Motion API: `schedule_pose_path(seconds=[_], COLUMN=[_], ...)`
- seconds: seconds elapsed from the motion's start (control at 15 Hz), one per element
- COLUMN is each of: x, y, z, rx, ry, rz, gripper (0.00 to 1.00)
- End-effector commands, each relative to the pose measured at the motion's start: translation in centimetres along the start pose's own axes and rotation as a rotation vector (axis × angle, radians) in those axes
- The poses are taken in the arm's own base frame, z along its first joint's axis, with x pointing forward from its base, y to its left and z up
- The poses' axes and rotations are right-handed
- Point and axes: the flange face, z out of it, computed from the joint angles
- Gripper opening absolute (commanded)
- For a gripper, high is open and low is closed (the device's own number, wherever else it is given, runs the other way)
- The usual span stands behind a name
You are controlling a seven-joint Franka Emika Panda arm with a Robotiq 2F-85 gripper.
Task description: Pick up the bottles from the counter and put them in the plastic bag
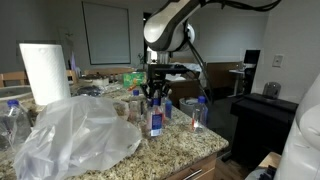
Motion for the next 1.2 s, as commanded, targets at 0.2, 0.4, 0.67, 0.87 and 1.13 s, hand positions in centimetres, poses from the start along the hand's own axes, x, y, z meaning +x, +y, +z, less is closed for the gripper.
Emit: schedule_pose_path(seconds=[0.2, 0.4, 0.67, 0.87, 1.13], x=[2.5, 4.1, 4.6, 4.9, 6.3], y=[1.5, 0.9, -1.7, -3.8, -4.7], z=[-3.2, -2.9, -0.2, 2.0, 1.4], rx=[0.192, 0.3, 0.408, 0.458, 0.552], ry=[0.007, -0.006, -0.062, -0.097, -0.074], rz=[0.07, 0.122, 0.179, 0.221, 0.292], gripper=[0.1, 0.1, 0.1, 0.1, 0.1])
